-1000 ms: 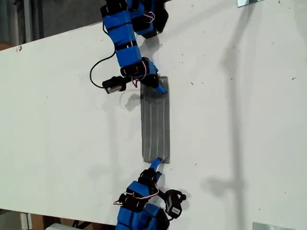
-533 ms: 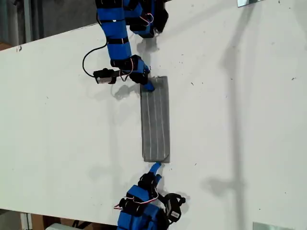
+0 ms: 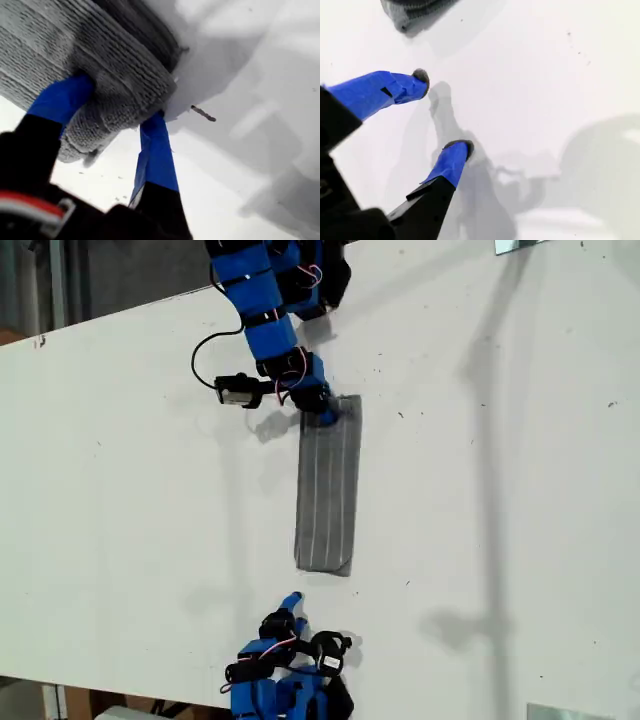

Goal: Grasp corners of a square towel and fold twice.

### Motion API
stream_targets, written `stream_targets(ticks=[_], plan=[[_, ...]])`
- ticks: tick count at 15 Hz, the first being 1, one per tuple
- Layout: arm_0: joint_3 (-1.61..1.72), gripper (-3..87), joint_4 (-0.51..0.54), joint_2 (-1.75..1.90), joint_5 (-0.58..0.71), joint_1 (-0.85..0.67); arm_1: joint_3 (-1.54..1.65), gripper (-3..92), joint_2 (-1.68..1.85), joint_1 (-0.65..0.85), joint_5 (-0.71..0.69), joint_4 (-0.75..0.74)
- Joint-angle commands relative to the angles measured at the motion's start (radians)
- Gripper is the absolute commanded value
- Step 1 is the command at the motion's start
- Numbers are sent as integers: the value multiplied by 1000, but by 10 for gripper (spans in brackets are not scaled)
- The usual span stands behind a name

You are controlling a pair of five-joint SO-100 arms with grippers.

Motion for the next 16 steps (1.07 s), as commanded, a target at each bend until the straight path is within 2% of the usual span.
stream_targets(ticks=[1, 3, 4, 7, 12, 16], plan=[[17, 227, 2, 15, 80, -178, 51, -1, 55, -86, 80, -75], [32, 226, -12, 43, 183, -337, 106, -1, 110, -152, 198, -92], [31, 226, -26, 34, 215, -368, 101, -1, 137, -179, 268, -23], [37, 224, -31, 28, 199, -360, 55, -1, 322, -232, 423, 267], [44, 223, -29, 35, 186, -362, -95, -1, 618, -222, 436, 606], [46, 223, -29, 37, 183, -362, -347, -1, 522, -178, 422, 787]])
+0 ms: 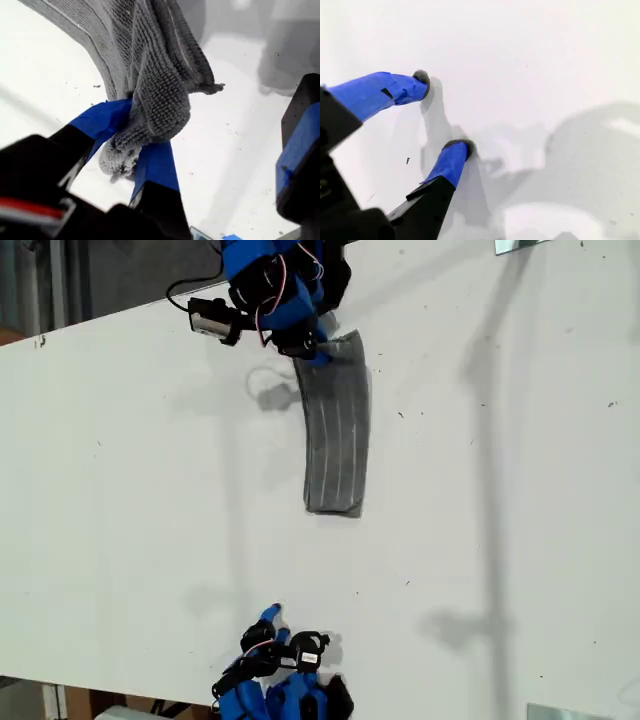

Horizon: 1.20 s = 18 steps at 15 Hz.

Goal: Grasp corners of a square towel and fold twice.

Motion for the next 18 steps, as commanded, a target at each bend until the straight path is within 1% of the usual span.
stream_targets(ticks=[1, 2, 4, 6, 10, 11, 12, 15, 18], plan=[[-3, 223, -5, 17, -18, -9, -206, -1, -114, 17, 58, 158], [2, 223, -3, 26, -18, -9, -247, -1, -143, 2, 100, 213], [3, 223, -3, 32, -15, -8, -255, -1, -123, -34, 161, 268], [6, 223, -3, 35, -15, -8, -273, -1, -55, -121, 281, 364], [6, 223, -3, 35, -18, -8, -287, -1, -15, -132, 284, 374], [6, 223, -3, 35, -18, -9, -316, -1, -37, -106, 245, 374], [6, 223, -5, 35, -17, -9, -365, -1, -84, -60, 176, 368], [6, 223, -5, 35, -17, -11, -566, -1, -305, 127, -152, 264], [6, 223, -5, 35, -14, -11, -805, -1, -549, 253, -387, 207]])
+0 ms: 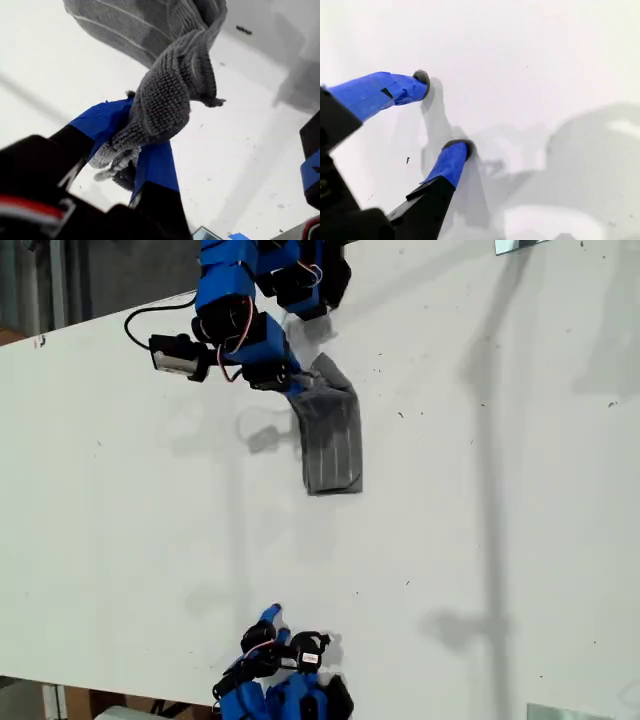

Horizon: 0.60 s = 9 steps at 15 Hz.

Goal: Grasp corners of a square towel and fold twice.

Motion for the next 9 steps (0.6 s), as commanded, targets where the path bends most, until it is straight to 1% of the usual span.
stream_targets(ticks=[1, 4, 9], plan=[[-6, 223, -5, 14, -8, -11, -163, -1, -121, 78, -164, -44], [-5, 223, -3, 17, -6, -9, -227, -1, -273, 91, -396, -252], [-3, 222, -3, 20, -6, -11, -239, -1, -333, 21, -522, -483]])
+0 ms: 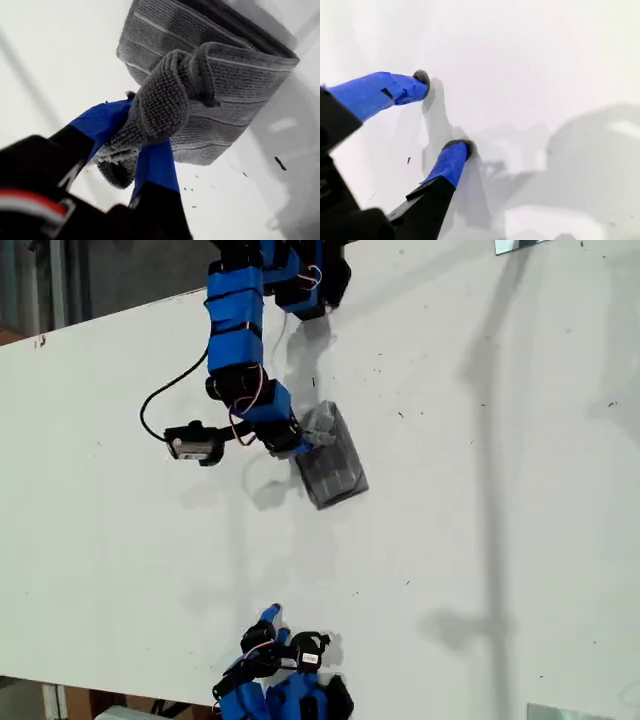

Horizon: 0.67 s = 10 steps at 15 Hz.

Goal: Grasp corners of a square towel and fold twice.

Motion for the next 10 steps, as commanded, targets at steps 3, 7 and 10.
stream_targets(ticks=[3, 7, 10], plan=[[-5, 222, -6, 12, -9, -11, -58, 4, -28, -31, -55, -146], [-5, 222, -6, 12, -8, -12, -58, 160, -57, -38, -55, -190], [-5, 222, -6, 12, -8, -12, -58, 181, -41, -40, -58, -187]])
